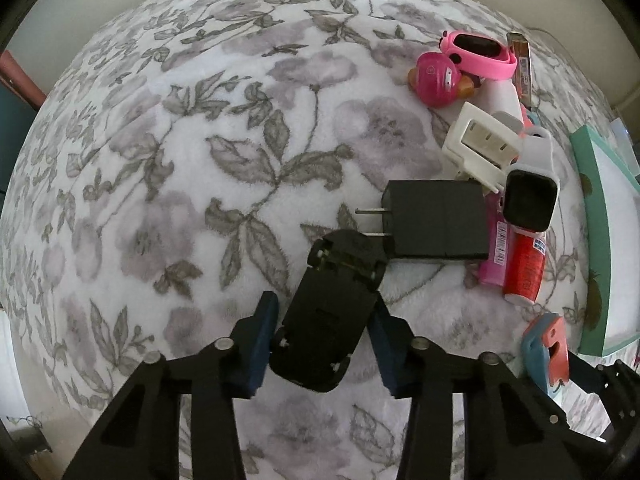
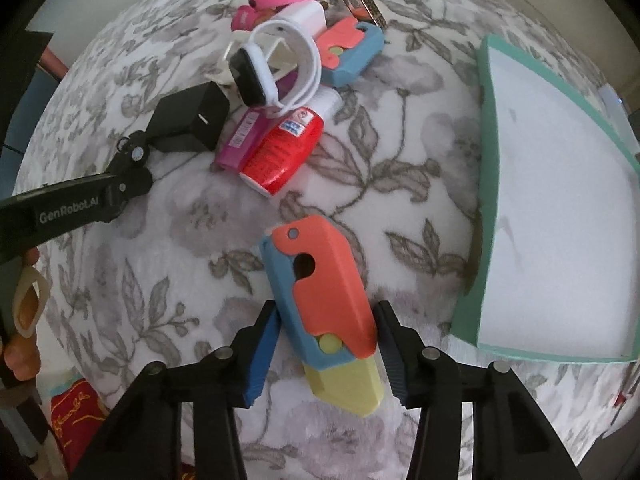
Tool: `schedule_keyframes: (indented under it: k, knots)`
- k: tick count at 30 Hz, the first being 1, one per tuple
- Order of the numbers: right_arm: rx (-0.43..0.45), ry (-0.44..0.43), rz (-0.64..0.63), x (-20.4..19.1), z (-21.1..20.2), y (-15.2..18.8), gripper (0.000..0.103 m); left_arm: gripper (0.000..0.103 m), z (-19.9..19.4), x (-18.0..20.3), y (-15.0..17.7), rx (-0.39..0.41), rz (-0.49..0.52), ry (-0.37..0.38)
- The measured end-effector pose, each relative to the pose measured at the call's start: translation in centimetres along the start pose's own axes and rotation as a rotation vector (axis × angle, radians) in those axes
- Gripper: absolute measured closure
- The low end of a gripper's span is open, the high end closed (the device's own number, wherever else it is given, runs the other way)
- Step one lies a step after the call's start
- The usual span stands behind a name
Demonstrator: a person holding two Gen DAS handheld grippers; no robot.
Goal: Organize rigid objects
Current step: 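Carry the car and toy knife into the teal tray and release both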
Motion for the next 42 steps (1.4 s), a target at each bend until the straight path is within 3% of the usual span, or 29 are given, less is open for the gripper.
schedule_keyframes:
  k: [4,12,24,36,42]
  knots:
    - [-0.011,0.019,-0.019,-0.1,0.0,0.5,0.052,0.066,-0.2,0.4,0.8,-0.013,-0.014,-0.004]
    - [0.008,0.024,-0.023,-1.0,-0.5,1.6,0.055,0.067,-0.3,0.2,1.8,-0.026,-0.044,-0.013]
    - [0.134,-0.104,0.06,0.6,-3.8,0.8,0.057,0.068,-3.2,0.3,3.3,-0.058,-0.115,-0.01]
    - [0.264,-0.196,0.128,2.1,-7.7,0.2,0.057,0.068,-9.0,0.5,1.2,0.032,-0.153,0.017]
    - [0.382,-0.18,0.163,3.9,-10.6,0.0,0.057,0.068,-12.2,2.5,-0.3,0.107,-0.135,0.034]
Point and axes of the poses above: each gripper's, at about its wrist camera, not at the fingertips, and z roughly the way its jaws point, x to its right, y to its underside, the point moved 2 cm from there along z, roughly the way its jaws point, and after that the axes turned 13 degrees about -y, right-handed, at the moved point
